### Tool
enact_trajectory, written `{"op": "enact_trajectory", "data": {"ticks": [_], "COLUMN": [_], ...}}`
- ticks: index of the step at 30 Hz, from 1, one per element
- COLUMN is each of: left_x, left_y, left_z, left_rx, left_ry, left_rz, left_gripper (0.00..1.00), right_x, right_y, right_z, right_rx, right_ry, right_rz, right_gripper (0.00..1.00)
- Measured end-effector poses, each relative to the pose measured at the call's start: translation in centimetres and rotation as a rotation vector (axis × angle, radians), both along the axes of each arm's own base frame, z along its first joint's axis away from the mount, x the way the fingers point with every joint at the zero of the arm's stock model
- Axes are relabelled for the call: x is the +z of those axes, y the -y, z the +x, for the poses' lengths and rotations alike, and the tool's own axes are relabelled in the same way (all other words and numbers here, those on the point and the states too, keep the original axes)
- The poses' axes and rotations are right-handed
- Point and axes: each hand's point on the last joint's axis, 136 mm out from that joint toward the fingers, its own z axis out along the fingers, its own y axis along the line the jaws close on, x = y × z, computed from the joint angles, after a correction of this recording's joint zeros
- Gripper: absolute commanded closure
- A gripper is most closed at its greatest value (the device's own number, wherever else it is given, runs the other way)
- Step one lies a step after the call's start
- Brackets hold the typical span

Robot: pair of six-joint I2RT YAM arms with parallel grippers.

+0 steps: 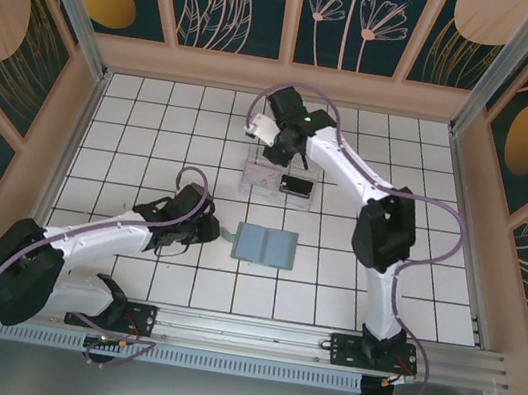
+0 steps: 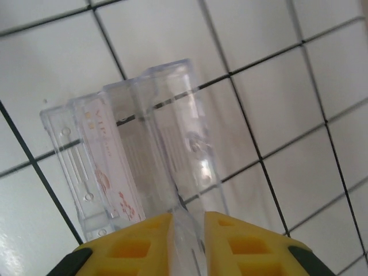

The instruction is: Take the credit cards out of the card holder

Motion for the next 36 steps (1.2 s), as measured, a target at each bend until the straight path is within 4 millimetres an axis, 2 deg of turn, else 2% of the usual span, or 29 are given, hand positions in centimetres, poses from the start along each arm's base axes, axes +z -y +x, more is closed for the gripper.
{"op": "enact_trajectory", "data": {"ticks": [4, 7, 8, 10, 11, 13, 14, 19, 23, 26, 31, 34, 36], "left_x": [1.4, 2.7, 3.0, 3.8, 4.1, 4.8, 5.1, 6.8, 7.5, 8.0, 7.3, 7.2, 7.7], "left_y": [-0.7, -1.6, -2.1, -2.9, -3.3, -4.0, -4.5, -7.4, -11.0, -13.8, -19.4, -22.6, -23.9], "left_z": [0.8, 1.8, 2.2, 3.1, 3.6, 4.6, 5.2, 8.2, 10.0, 11.1, 11.2, 10.4, 9.9], "left_rx": [0.017, 0.045, 0.058, 0.083, 0.093, 0.115, 0.126, 0.22, 0.305, 0.373, 0.521, 0.61, 0.658], "left_ry": [0.062, 0.119, 0.138, 0.175, 0.193, 0.219, 0.234, 0.309, 0.367, 0.423, 0.478, 0.515, 0.587], "left_rz": [0.03, 0.068, 0.09, 0.133, 0.161, 0.209, 0.241, 0.395, 0.557, 0.644, 0.739, 0.764, 0.749], "left_gripper": [0.52, 0.34, 0.3, 0.22, 0.14, 0.05, 0.02, 0.02, 0.02, 0.01, 0.02, 0.01, 0.02], "right_x": [3.1, 4.4, 4.3, 3.9, 3.4, 2.2, 1.4, -1.7, -4.1, -5.7, -7.0, -6.8, -6.8], "right_y": [3.0, 5.9, 7.1, 9.3, 10.6, 13.0, 14.4, 21.1, 27.1, 30.4, 34.4, 35.6, 35.6], "right_z": [-0.8, -1.7, -2.1, -2.5, -2.7, -3.2, -3.4, -4.8, -6.0, -7.0, -8.2, -8.2, -7.9], "right_rx": [-0.123, -0.225, -0.261, -0.336, -0.383, -0.463, -0.511, -0.743, -0.938, -1.051, -1.196, -1.225, -1.22], "right_ry": [0.049, 0.086, 0.091, 0.104, 0.108, 0.114, 0.118, 0.169, 0.257, 0.318, 0.446, 0.526, 0.555], "right_rz": [0.122, 0.212, 0.232, 0.269, 0.288, 0.316, 0.326, 0.379, 0.437, 0.498, 0.637, 0.71, 0.748], "right_gripper": [0.65, 0.53, 0.49, 0.33, 0.25, 0.04, 0.01, 0.01, 0.01, 0.01, 0.01, 0.01, 0.01]}}
